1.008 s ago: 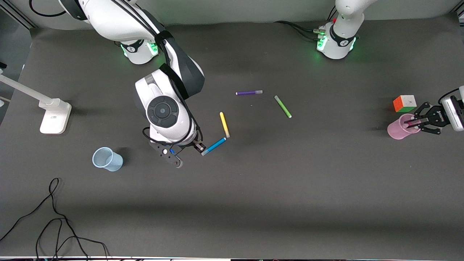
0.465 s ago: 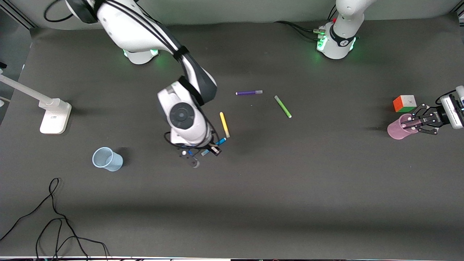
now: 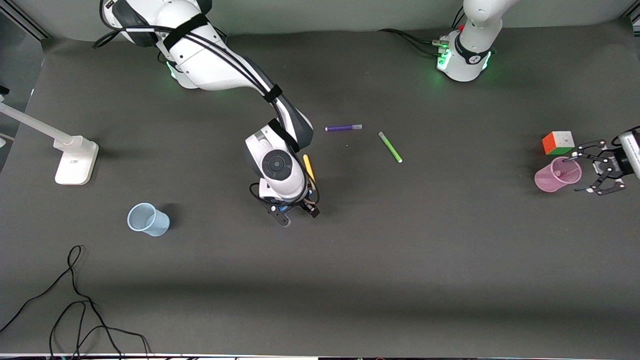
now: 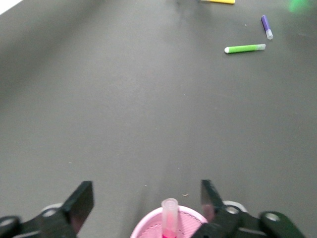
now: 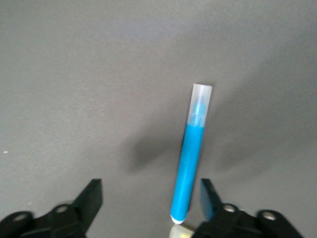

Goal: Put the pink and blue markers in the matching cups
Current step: 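Lower the pink marker into the pink cup and open the left gripper, then raise the left gripper away from the pink cup, then carry the blue marker with the right gripper over the light blue cup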

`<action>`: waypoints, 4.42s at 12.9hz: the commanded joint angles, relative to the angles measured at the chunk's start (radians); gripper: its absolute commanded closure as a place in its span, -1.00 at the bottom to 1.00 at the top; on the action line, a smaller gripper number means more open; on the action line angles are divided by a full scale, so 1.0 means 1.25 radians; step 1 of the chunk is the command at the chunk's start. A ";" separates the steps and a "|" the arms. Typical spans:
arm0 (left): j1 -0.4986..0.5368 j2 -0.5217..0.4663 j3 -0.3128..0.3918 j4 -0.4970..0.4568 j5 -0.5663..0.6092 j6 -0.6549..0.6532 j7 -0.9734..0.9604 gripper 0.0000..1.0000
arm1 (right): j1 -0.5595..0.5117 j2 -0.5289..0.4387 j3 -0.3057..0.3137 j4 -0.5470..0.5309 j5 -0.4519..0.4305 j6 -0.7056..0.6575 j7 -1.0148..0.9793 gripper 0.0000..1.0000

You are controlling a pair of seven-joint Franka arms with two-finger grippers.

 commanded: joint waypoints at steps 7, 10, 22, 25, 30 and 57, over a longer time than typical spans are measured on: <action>-0.175 -0.344 -0.009 0.027 0.281 -0.099 -0.692 -0.99 | 0.012 0.023 -0.004 0.001 0.008 0.033 0.015 0.53; -0.304 -0.424 -0.010 0.027 0.378 -0.121 -0.964 -0.99 | 0.019 0.024 -0.004 0.001 0.008 0.035 0.016 0.43; -0.431 -0.384 -0.268 0.062 0.551 -0.059 -1.755 -0.99 | 0.019 -0.001 -0.006 -0.021 0.008 -0.008 0.025 -0.71; -0.420 -0.374 -0.259 0.084 0.552 -0.099 -1.741 -0.99 | 0.020 0.000 -0.006 -0.042 0.008 0.010 0.025 -0.53; -0.425 -0.371 -0.258 0.077 0.562 -0.105 -1.763 -0.99 | 0.018 -0.003 -0.006 -0.039 0.005 0.008 0.009 0.65; -0.655 -0.360 -0.005 0.081 0.579 -0.110 -1.754 -0.99 | -0.666 -0.056 -0.002 0.300 0.154 -0.958 -0.998 0.79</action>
